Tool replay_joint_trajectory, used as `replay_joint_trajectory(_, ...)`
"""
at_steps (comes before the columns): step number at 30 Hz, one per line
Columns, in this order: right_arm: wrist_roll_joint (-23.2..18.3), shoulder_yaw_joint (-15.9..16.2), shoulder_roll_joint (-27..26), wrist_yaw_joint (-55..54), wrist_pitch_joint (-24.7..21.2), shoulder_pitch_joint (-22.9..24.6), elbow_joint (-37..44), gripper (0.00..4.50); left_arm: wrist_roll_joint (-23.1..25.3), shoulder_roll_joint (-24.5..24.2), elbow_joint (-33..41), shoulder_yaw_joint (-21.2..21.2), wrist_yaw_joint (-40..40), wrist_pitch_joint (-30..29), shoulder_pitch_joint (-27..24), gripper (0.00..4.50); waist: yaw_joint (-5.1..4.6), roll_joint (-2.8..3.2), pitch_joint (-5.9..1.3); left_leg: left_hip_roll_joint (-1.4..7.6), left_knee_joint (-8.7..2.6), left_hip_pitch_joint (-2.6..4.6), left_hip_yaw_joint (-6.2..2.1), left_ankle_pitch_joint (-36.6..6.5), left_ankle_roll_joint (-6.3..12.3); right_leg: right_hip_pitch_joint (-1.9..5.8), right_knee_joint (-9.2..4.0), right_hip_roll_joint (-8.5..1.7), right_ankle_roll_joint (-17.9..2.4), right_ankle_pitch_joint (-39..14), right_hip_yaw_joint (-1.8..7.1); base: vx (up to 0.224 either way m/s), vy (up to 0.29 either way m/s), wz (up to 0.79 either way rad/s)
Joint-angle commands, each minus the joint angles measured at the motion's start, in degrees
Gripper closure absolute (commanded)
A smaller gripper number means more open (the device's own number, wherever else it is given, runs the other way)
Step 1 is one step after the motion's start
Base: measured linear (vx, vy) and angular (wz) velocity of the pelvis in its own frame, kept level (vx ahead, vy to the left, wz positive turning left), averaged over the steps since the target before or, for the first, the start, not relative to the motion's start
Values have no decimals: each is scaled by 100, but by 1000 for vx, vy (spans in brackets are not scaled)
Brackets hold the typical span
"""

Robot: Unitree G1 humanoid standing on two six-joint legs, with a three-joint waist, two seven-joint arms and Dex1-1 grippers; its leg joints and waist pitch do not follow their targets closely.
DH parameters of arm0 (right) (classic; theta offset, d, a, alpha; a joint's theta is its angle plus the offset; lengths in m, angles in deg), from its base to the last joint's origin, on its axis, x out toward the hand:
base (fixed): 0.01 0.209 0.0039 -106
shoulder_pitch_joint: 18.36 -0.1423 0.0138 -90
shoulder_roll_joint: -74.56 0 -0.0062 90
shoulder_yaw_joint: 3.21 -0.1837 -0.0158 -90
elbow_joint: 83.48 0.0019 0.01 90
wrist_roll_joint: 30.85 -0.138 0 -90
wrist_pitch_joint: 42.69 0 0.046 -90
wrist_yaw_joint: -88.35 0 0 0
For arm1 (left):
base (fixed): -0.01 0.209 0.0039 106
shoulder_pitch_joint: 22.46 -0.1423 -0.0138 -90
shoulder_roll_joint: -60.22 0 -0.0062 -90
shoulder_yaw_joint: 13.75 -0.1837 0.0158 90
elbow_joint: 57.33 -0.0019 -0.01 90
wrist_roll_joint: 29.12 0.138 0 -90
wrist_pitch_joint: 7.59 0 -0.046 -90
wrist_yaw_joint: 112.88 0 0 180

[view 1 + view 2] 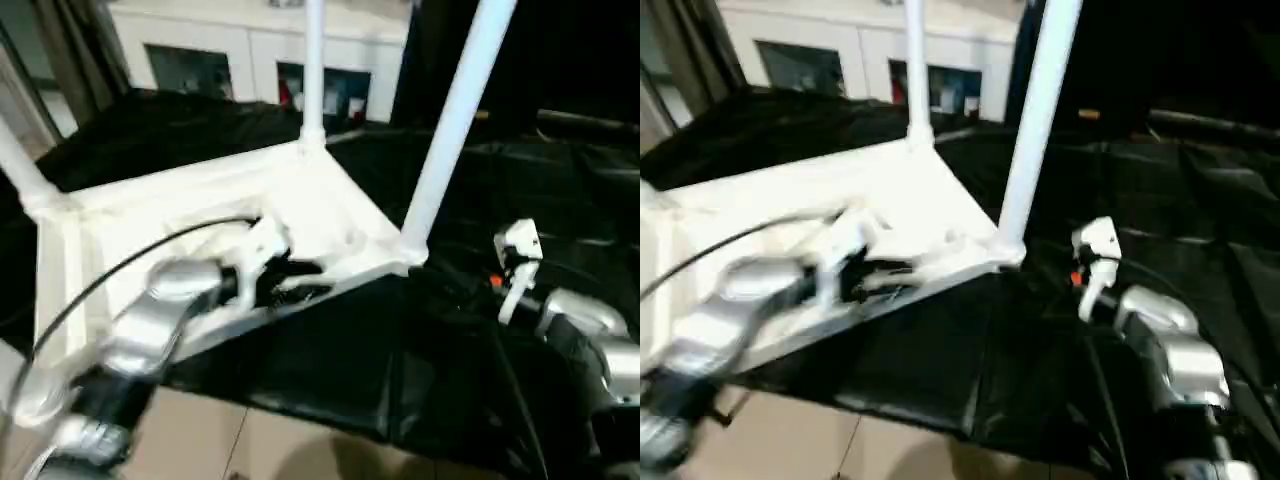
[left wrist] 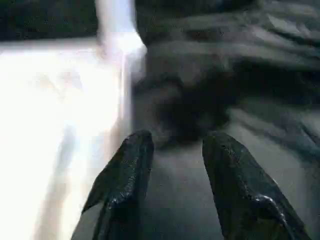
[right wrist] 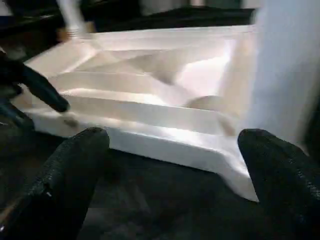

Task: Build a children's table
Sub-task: Rotate leg to tighten, then rotate table base

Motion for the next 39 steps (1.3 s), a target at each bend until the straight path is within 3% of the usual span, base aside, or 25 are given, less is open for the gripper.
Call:
replay_joint_trajectory(1, -91, 257, -102, 99, -194, -31, 159, 17, -50, -224, 553, -7, 65, -484, -196, 217, -11, -29, -310, 175, -460, 92, -86, -1483, 127, 246, -484, -300, -919, -2259, 292, 0, 0, 0)
replay_joint_trajectory(2, -96, 285, -135, 105, -224, -41, 169, 27, -59, -274, 648, 6, 75, -585, -250, 211, -15, -16, -307, 169, -472, 85, -81, -1425, 97, 238, -496, -289, -911, -2224, 298, 0, 0, 0)
replay_joint_trajectory(3, -5, 360, -280, -4, -195, -117, 95, 33, -48, -379, 794, 28, 93, -723, -348, 200, -22, -86, -297, 163, -478, 69, -78, -1422, 100, 244, -507, -278, -889, -2247, 292, 0, 0, 0)
replay_joint_trajectory(4, 93, 436, -545, -200, -132, -264, -77, 33, -45, -506, 953, 73, 52, -922, -465, 187, 4, -42, -310, 164, -474, 100, -81, -1408, 63, 226, -498, -293, -882, -2247, 301, 0, 0, 0)
replay_joint_trajectory(5, 201, 489, -827, -437, -53, -433, -305, 39, -6, -627, 1059, 105, 2, -1082, -552, 178, -19, -49, -313, 166, -476, 86, -89, -1377, 19, 209, -464, -306, -942, -2182, 308, 0, 0, 0)
replay_joint_trajectory(6, 416, 563, -1220, -823, 153, -718, -758, 53, 112, -793, 1112, 134, -110, -1265, -640, 173, -87, -86, -281, 132, -521, 0, -127, -1423, -41, 256, -455, -308, -874, -2445, 276, 0, 0, 0)
replay_joint_trajectory(7, 428, 567, -1241, -845, 164, -734, -784, 69, 119, -803, 1114, 136, -118, -1276, -645, 168, -101, -62, -274, 134, -530, 0, -146, -1528, -95, 254, -462, -309, -804, -2647, 264, 0, 0, 0)
replay_joint_trajectory(8, 500, 597, -1337, -942, 244, -815, -923, 77, 166, -846, 1103, 135, -155, -1318, -660, 163, -96, -48, -293, 146, -494, 107, -125, -1596, -141, 196, -534, -319, -717, -2700, 286, 0, 0, 0)
replay_joint_trajectory(9, 566, 617, -1494, -1090, 350, -955, -1167, 77, 255, -945, 1072, 100, -234, -1389, -695, 163, -92, -35, -282, 151, -494, 142, -119, -1623, -167, 159, -530, -308, -747, -2616, 302, 0, 0, 0)
replay_joint_trajectory(11, 583, 638, -1584, -1189, 402, -1047, -1315, 88, 297, -1027, 1088, 68, -302, -1483, -721, 134, -90, -62, -305, 158, -508, 114, -114, -1472, -182, 203, -457, -286, -871, -2129, 310, 0, 0, 0)
replay_joint_trajectory(12, 593, 631, -1646, -1251, 458, -1112, -1419, 118, 322, -1054, 1085, 58, -333, -1524, -734, 122, -73, -53, -318, 154, -510, 110, -108, -1334, -178, 220, -420, -266, -909, -1827, 310, 0, 0, 0)
replay_joint_trajectory(13, 595, 545, -1890, -1538, 656, -1386, -1847, 118, 414, -1147, 1089, 27, -446, -1697, -784, 122, -64, -74, -328, 160, -502, 116, -100, -1294, -180, 199, -399, -285, -979, -1696, 315, 0, 0, 0)
replay_joint_trajectory(15, 557, 242, -2161, -1994, 955, -1812, -2517, 127, 496, -1234, 1109, -4, -556, -1868, -864, 97, -97, -103, -320, 136, -516, 72, -101, -1259, -206, 248, -376, -281, -1064, -1577, 310, 0, 0, 0)
replay_joint_trajectory(16, 556, 232, -2168, -2007, 965, -1824, -2537, 127, 498, -1237, 1109, -5, -558, -1872, -866, 97, -97, -103, -320, 136, -516, 72, -101, -1259, -206, 248, -376, -281, -1064, -1577, 310, 0, 0, 0)
replay_joint_trajectory(18, 467, -215, -2314, -2660, 1337, -2293, -3313, 167, 543, -1308, 1151, -47, -648, -2014, -932, 76, -127, -86, -309, 141, -512, 91, -110, -1388, -253, 235, -390, -308, -1056, -1808, 323, 0, 0, 0)
replay_joint_trajectory(19, 414, -377, -2341, -2915, 1476, -2451, -3578, 167, 556, -1325, 1162, -60, -661, -2051, -945, 76, -133, -93, -307, 131, -497, 108, -98, -1438, -275, 220, -403, -302, -1033, -1892, 327, 0, 0, 0)
replay_joint_trajectory(20, 414, -377, -2341, -2915, 1476, -2451, -3578, 167, 556, -1325, 1162, -60, -661, -2051, -945, 76, -131, -87, -304, 130, -492, 114, -93, -1451, -289, 209, -401, -305, -1009, -1925, 331, 0, 0, 0)
replay_joint_trajectory(22, 269, -719, -2301, -3435, 1791, -2747, -4114, 196, 627, -1351, 1125, -87, -759, -2082, -948, 46, -140, -73, -318, 118, -498, 94, -102, -1453, -292, 239, -382, -276, -925, -1837, 321, 0, 0, 0)
replay_joint_trajectory(24, 126, -1010, -2239, -3778, 2034, -2953, -4513, 207, 717, -1386, 1060, -130, -856, -2058, -927, 40, -130, -62, -329, 123, -489, 141, -93, -1530, -320, 203, -387, -272, -976, -1758, 318, 0, 0, 0)
replay_joint_trajectory(25, 53, -1130, -2212, -3888, 2117, -3015, -4638, 210, 732, -1385, 1046, -129, -888, -2062, -918, 38, -127, -91, -322, 119, -487, 133, -88, -1570, -311, 204, -380, -265, -988, -1733, 317, 0, 0, 0)
replay_joint_trajectory(31, -138, -1632, -1980, -4414, 2549, -3217, -5114, 261, 868, -1284, 882, -46, -1177, -1827, -811, 0, -59, -106, -336, 105, -469, 129, -69, -1495, -268, 210, -373, -253, -931, -1667, 314, 0, 0, 0)
replay_joint_trajectory(33, -129, -1833, -1723, -4672, 2829, -3314, -5373, 297, 964, -1159, 671, 66, -1444, -1571, -663, 0, 13, -95, -359, 103, -446, 178, -45, -1459, -266, 178, -365, -244, -943, -1565, 317, 0, 0, 0)
replay_joint_trajectory(35, -113, -1961, -1405, -4927, 3060, -3377, -5632, 302, 971, -1058, 527, 156, -1584, -1285, -549, 0, 44, -89, -366, 102, -431, 189, -23, -1417, -266, 161, -363, -233, -985, -1429, 314, 0, 0, 0)
replay_joint_trajectory(39, -110, -2035, -1204, -5059, 3173, -3409, -5778, 347, 932, -1024, 499, 195, -1592, -1138, -520, 0, 105, -113, -385, 90, -415, 124, -16, -1182, -222, 200, -292, -210, -991, -1099, 326, 0, 0, 0)
